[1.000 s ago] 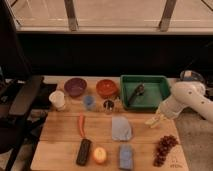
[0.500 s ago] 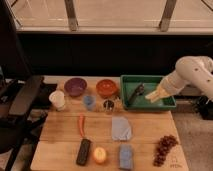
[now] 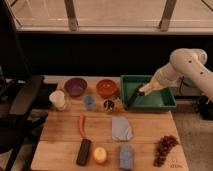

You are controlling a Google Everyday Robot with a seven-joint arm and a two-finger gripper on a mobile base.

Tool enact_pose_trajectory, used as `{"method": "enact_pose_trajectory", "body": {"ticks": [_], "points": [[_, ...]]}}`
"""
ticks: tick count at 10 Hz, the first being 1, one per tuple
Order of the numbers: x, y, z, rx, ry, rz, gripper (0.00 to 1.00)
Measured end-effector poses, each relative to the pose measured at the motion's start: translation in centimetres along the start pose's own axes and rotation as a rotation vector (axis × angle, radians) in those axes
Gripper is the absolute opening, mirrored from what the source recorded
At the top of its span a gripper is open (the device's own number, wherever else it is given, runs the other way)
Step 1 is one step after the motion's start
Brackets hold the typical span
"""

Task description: Place banana in purple bowl

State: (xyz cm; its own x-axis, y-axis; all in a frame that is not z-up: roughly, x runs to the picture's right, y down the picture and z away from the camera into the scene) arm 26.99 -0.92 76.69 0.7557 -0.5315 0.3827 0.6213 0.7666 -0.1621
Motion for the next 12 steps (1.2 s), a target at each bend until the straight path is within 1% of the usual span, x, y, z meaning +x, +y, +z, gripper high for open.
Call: {"method": "enact_pose_trajectory", "body": {"ticks": [4,5,7,8,9,10,11,12], "points": [[0.0,0.1,0.0,0.000,0.003,-0.001,0.00],[0.1,-0.2,-0.1,0.012,0.007,-0.028,0.00],[-1.0,-2.3,0.2,0.040,-0.001,-0.111,0.00],[-2.6,-4.3,0.7,0.062,-0.014,-0.175,0.00],[-3.9,-5.7,1.2,0.074,-0.027,-0.216,0.00],[-5.8,-7.7,1.8,0.090,-0.040,-0.274,0.00],[-7.2,-9.1,2.2,0.103,-0.052,-0.312,0.00],[-9.3,-11.3,2.9,0.129,-0.075,-0.374,0.00]]}}
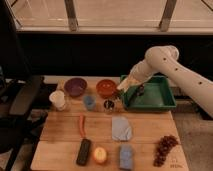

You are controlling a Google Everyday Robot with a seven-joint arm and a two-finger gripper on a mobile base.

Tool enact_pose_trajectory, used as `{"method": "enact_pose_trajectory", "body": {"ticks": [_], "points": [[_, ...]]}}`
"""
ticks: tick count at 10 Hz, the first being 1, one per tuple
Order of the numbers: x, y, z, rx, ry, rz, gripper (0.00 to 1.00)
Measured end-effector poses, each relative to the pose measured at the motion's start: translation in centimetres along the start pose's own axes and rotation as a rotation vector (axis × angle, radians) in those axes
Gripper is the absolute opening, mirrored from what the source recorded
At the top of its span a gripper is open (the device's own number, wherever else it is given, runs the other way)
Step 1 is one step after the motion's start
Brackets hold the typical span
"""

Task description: Place banana in purple bowl

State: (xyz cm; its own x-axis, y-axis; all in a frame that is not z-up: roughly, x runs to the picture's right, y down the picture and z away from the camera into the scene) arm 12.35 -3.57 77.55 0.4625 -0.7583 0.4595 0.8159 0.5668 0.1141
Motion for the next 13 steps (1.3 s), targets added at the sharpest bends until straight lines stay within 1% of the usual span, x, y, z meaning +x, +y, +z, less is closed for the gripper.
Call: {"method": "enact_pose_trajectory", "body": {"ticks": [1,2,3,4,5,8,9,10,11,13], "points": [[-0.7,-1.8,0.7,0.022,-0.017,-0.036,0.00],[-1.7,-4.3,1.7,0.051,-0.043,-0.080,0.00],[-2.5,-6.1,2.4,0.068,-0.065,-0.105,0.00],[-2.6,-6.3,2.4,0.071,-0.070,-0.109,0.00],[-2.5,-6.0,2.3,0.069,-0.067,-0.104,0.00],[-2.6,-6.2,2.4,0.069,-0.070,-0.107,0.00],[-2.5,-5.9,2.4,0.063,-0.076,-0.113,0.00],[-2.3,-6.2,2.7,0.069,-0.085,-0.134,0.00],[-2.3,-7.1,3.3,0.078,-0.096,-0.162,0.00],[-2.6,-9.8,5.1,0.101,-0.122,-0.229,0.00]]}}
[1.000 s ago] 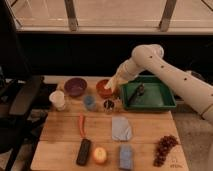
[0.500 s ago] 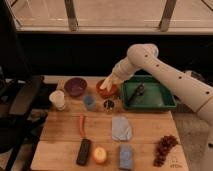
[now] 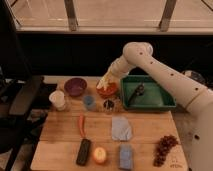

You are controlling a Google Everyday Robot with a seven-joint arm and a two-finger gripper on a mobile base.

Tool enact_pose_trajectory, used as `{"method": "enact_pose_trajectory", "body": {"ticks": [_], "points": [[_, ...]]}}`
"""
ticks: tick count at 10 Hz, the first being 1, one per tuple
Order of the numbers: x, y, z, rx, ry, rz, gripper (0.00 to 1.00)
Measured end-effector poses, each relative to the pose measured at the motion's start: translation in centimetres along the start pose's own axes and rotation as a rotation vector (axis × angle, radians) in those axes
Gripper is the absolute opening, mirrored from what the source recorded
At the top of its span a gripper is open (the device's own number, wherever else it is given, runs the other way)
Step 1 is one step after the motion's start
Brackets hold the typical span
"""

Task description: Place banana in purple bowl

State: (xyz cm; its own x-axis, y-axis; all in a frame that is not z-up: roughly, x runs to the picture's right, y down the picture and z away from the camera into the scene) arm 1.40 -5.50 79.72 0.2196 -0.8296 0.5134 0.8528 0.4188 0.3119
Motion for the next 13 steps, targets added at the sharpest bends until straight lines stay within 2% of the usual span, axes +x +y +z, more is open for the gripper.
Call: {"method": "enact_pose_trajectory", "body": {"ticks": [3,6,8,10,12,13], "points": [[0.5,-4.5,4.0,0.032,-0.043,-0.125,0.00],[0.7,-7.1,7.0,0.070,-0.053,-0.212,0.00],[0.6,-9.1,9.6,0.112,-0.064,-0.255,0.00],[0.8,-10.0,11.5,0.147,-0.065,-0.262,0.01],[0.6,-11.3,13.3,0.174,-0.069,-0.266,0.14],[0.8,-12.0,14.2,0.178,-0.062,-0.269,0.28]]}}
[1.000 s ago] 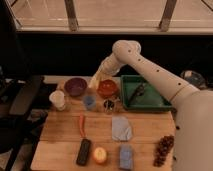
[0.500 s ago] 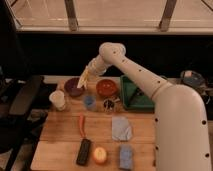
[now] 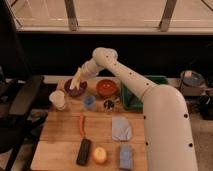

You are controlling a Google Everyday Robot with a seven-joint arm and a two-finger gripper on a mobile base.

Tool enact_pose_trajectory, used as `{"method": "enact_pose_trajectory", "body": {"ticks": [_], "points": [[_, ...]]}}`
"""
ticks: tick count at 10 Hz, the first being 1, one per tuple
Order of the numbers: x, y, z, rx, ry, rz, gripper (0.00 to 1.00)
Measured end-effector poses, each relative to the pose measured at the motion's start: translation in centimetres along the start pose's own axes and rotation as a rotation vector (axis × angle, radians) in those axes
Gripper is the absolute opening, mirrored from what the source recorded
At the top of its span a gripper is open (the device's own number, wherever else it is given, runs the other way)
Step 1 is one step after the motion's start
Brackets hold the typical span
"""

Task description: Place banana in purple bowl

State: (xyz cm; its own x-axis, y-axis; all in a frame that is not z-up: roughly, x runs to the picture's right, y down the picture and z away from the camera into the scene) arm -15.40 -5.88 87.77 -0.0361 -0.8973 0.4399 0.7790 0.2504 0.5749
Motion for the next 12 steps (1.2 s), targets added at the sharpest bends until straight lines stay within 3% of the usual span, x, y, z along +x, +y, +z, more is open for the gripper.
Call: {"method": "enact_pose_trajectory", "body": {"ticks": [2,4,6,12], "points": [[0.7,-0.3,1.3,-0.013,0.015,0.000,0.44],[1.2,-0.8,3.1,-0.078,0.028,-0.004,0.67],[1.5,0.2,3.8,-0.110,0.030,0.017,0.80],[1.5,0.2,3.8,-0.111,0.027,0.019,0.80]]}}
